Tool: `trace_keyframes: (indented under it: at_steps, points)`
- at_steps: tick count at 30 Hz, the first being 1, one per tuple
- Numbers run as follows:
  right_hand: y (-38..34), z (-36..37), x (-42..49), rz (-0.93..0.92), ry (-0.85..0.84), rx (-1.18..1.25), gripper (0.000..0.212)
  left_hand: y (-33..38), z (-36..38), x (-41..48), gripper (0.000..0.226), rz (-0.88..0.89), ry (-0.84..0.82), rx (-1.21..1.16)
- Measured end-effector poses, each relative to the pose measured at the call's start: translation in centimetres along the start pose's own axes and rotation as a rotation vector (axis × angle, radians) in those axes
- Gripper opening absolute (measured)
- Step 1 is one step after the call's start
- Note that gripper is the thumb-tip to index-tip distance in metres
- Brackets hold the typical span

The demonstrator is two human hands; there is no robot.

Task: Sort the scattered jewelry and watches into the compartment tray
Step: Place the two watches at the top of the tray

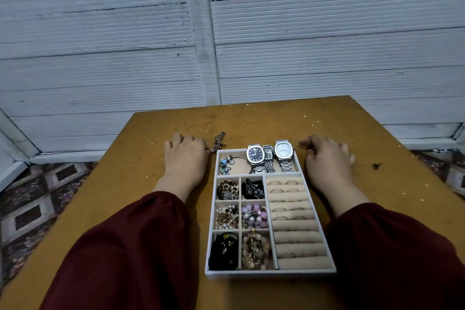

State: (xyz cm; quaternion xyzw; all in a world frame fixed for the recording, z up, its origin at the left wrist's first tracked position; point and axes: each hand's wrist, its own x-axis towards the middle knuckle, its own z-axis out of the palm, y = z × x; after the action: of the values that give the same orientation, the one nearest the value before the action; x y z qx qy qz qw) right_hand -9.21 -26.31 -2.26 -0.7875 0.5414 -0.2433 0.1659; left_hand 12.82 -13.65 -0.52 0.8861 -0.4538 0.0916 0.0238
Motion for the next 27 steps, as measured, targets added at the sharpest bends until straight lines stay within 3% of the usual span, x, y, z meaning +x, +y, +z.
trace_keyframes:
  at_steps: [5,18,22,27]
  points:
    - [0.7,-0.9,-1.8,0.026,-0.007,-0.025,0.031,0.1,-0.8,-1.1,0.026,-0.131,0.064,-0.32]
    - [0.7,-2.0,-6.7,-0.013,-0.021,-0.148,0.036,0.6,-5.4,-1.1,0.017,-0.235,0.214,-0.699]
    - [0.5,-2.2,-6.8,-0.009,-0.016,-0.147,0.034,-0.4,-5.1,-0.8,0.017,-0.269,0.248,-0.893]
    - [0.5,-2.0,-6.6,-0.008,0.0,-0.157,0.034,-2.3,-2.6,-0.3,0.018,-0.284,0.204,-0.94]
